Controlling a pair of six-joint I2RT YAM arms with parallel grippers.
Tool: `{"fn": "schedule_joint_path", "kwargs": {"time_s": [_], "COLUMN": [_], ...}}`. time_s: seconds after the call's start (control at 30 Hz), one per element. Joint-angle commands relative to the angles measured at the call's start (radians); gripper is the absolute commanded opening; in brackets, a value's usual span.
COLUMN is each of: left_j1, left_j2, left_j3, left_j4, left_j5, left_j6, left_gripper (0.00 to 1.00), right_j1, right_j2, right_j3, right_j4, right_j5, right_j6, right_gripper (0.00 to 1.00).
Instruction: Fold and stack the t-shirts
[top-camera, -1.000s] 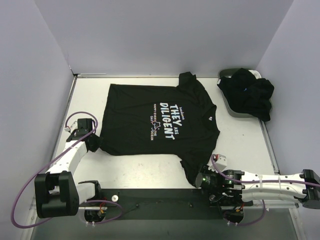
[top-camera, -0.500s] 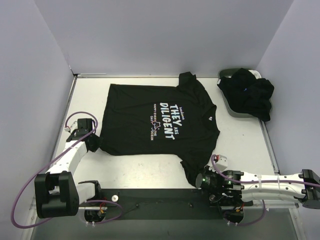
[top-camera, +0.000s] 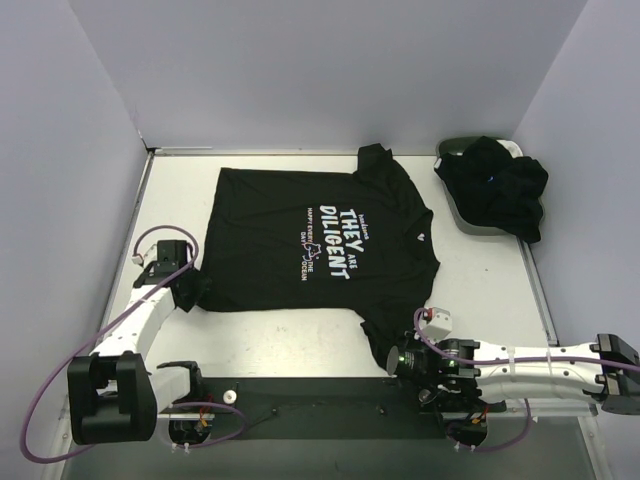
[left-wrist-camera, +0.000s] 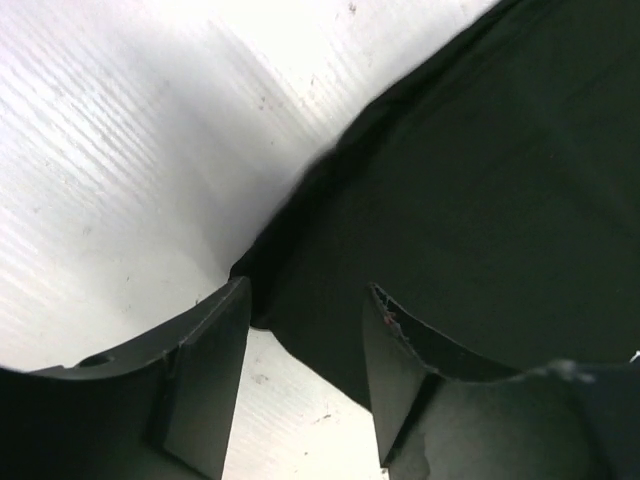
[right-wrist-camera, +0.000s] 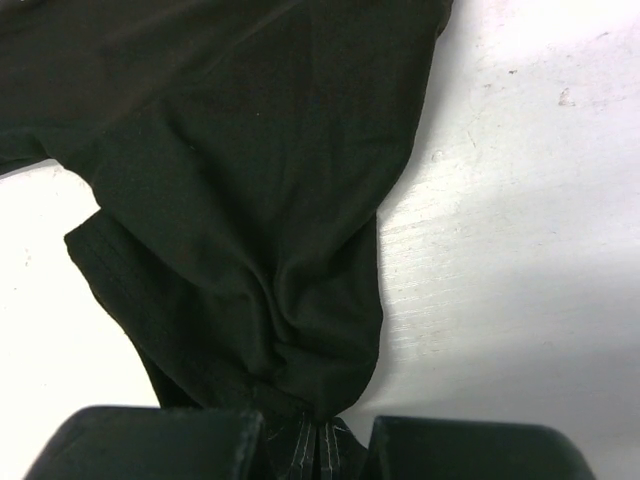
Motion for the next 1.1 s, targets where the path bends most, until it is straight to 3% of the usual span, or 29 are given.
{"fn": "schedule_joint_path", "kwargs": {"time_s": [0.0,0.1,0.3,0.67,1.07], "left_j1": [-0.024,-0.028,-0.091,-0.107,-0.104], "left_j2": [0.002,0.005,0.015,0.002,0.127], "left_j3": [-0.012,-0.015,0.002,-0.007,0.037], "left_j4": [-0.036,-0.049,-0.110,-0.142,-0.092], "left_j5": [-0.008,-0.013,-0.030,-0.080,-0.143], "left_j6": [-0.003,-0.010,-0.029,-0.042,-0.072], "left_gripper": [0.62,0.68,0.68,0.67,0.65], "right_j1": [0.009,0.009,0.007,0.007,0.009], "right_j2": [0.008,-0.004,-0.019,-0.044,-0.065], "right_j3": [0.022,0.013,0.002,-0.013,-0.033], "right_j4": [-0.024,-0.021,-0.018,-0.015,-0.001], "right_j5": [0.054,0.054,0.055,0.055,0.048], "right_j6": [-0.010,-0.008,-0.008,-0.010,-0.002], "right_gripper": [0.00,0.00,0.00,0.00,0.00]}}
